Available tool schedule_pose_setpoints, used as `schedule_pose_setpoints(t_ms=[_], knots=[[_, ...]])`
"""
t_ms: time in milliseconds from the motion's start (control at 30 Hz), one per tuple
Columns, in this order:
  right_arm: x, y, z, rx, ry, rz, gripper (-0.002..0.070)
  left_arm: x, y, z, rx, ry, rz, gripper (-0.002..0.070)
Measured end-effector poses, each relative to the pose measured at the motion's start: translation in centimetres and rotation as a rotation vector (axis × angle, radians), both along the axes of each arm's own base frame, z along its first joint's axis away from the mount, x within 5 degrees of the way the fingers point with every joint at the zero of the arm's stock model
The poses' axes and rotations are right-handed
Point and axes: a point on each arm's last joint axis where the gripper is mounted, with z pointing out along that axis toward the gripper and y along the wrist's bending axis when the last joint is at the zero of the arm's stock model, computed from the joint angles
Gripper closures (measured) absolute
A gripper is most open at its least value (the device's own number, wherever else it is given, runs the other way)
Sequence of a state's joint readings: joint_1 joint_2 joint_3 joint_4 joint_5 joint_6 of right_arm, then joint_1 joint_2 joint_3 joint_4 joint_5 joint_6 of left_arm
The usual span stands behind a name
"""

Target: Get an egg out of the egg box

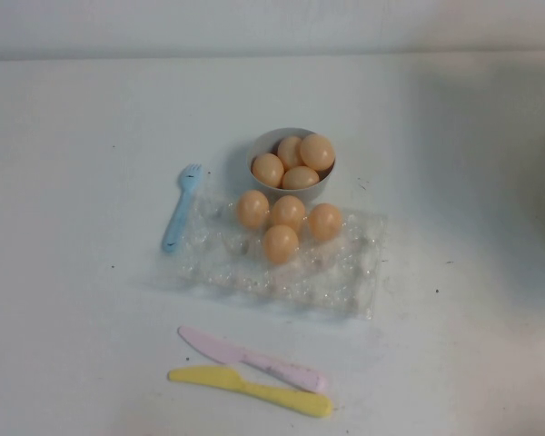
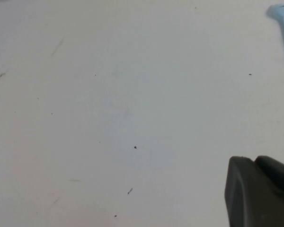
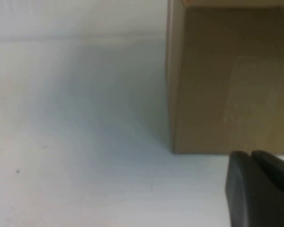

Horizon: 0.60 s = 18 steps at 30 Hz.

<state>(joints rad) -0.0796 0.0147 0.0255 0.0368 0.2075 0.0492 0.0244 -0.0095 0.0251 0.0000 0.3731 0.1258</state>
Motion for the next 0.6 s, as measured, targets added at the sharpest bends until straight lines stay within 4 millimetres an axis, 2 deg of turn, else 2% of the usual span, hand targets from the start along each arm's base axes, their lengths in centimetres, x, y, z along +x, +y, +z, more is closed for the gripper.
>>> schedule_pose_setpoints(t_ms=[167, 367, 600], knots=[[-0.4, 0.1, -1.1, 0.02, 0.112, 0.016, 0.0693, 0.0, 0.0, 0.0, 0.0, 0.0, 0.0, 0.0678], [-0.4, 0.9, -1.2, 0.102, 0.13, 0.134, 0.0693, 0.0, 0.0, 0.0, 0.0, 0.0, 0.0, 0.0678], [-0.5, 1.1, -1.2, 0.096, 0.134, 0.176, 0.0693, 0.0, 0.0, 0.0, 0.0, 0.0, 0.0, 0.0678]])
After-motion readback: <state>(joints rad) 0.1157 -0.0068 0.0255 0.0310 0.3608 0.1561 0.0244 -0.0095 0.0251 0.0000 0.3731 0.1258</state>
